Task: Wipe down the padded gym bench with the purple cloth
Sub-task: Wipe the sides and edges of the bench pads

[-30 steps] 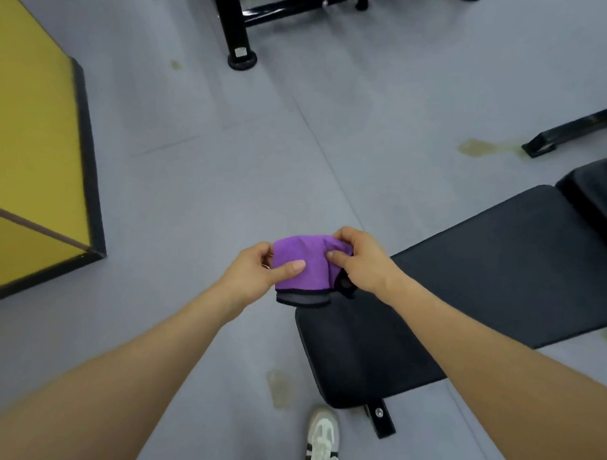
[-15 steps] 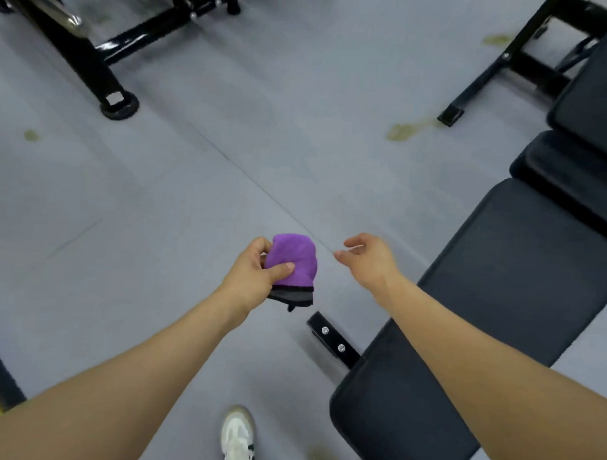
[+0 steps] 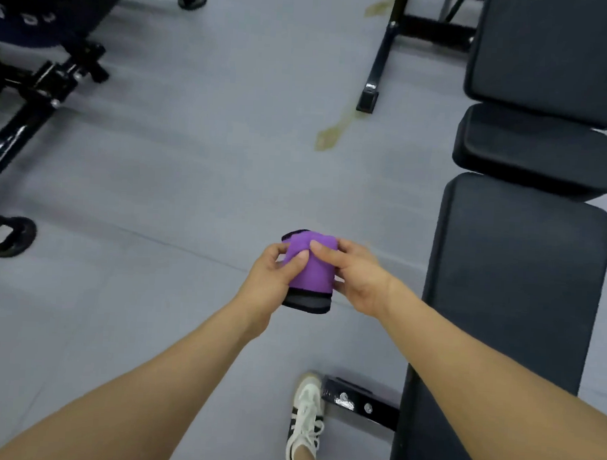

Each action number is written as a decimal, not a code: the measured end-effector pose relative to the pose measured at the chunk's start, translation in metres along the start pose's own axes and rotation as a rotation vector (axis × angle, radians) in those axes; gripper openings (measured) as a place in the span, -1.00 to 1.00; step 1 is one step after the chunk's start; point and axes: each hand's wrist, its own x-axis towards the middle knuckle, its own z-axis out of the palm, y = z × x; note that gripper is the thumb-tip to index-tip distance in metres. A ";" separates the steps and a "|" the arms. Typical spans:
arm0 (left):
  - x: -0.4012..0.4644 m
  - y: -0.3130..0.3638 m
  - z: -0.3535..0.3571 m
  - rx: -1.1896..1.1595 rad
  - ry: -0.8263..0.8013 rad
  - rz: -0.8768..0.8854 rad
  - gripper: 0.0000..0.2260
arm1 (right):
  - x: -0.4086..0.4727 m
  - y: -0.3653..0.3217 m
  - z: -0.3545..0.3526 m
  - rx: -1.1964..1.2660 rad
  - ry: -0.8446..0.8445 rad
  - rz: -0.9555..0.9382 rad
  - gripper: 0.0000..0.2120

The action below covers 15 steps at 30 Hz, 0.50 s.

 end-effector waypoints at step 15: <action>0.200 0.119 0.054 0.407 -0.535 0.002 -0.68 | 0.101 -0.139 -0.058 0.007 0.265 -0.111 -0.94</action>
